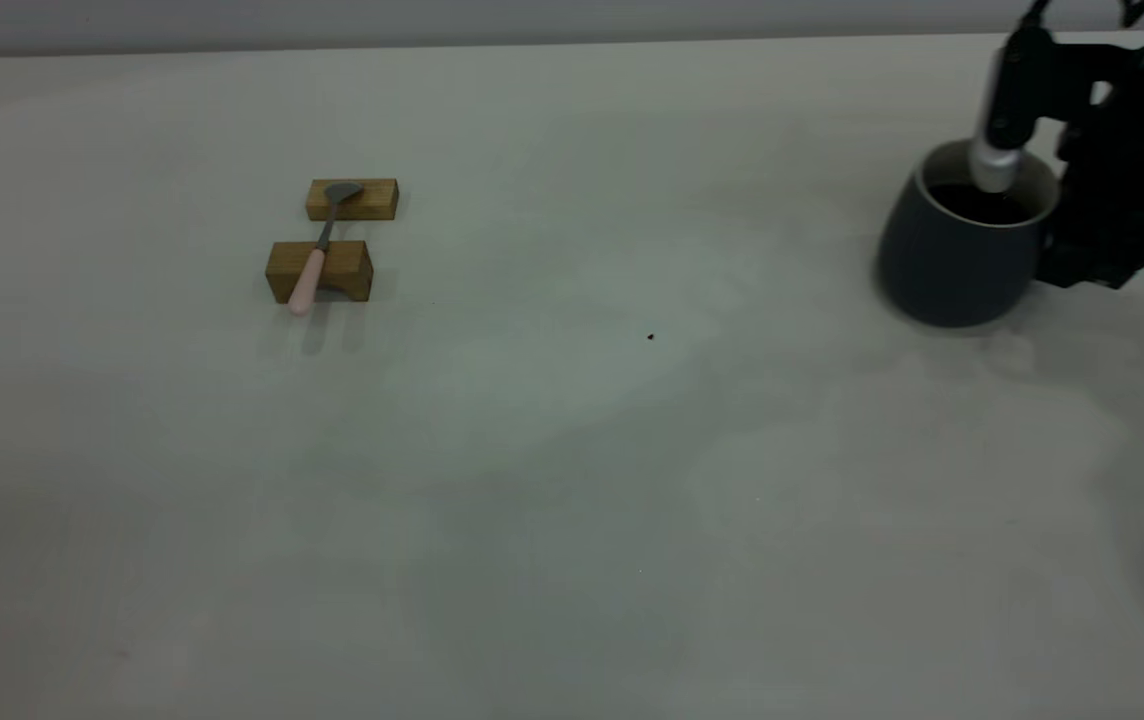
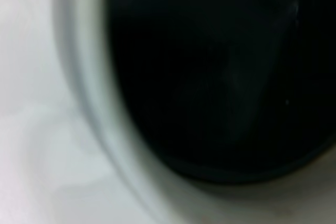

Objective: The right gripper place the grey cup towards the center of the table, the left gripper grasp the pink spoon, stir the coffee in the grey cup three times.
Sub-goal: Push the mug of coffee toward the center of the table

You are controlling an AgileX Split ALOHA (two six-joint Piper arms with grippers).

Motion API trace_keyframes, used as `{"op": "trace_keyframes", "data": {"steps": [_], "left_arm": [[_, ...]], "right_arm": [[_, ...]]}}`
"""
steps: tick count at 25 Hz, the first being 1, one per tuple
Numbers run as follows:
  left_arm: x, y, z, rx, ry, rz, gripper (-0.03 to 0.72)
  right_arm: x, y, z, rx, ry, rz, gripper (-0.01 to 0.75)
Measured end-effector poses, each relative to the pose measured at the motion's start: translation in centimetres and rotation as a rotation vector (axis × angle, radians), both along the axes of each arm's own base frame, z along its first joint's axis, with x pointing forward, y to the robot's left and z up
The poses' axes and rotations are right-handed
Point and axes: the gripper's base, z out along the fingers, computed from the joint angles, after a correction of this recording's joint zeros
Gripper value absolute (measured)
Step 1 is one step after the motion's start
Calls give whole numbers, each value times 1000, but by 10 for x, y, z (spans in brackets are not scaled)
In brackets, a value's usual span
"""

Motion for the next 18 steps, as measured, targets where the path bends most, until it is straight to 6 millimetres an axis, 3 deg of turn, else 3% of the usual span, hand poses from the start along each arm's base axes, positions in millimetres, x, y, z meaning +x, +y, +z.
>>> {"op": "trace_keyframes", "data": {"steps": [7,18], "left_arm": [[0,0,0,0,0,0,446],[0,0,0,0,-1,0,446]], "right_arm": [[-2,45,-15,2,-7,103,582],[25,128,-3,69,-112,204,582]]}}
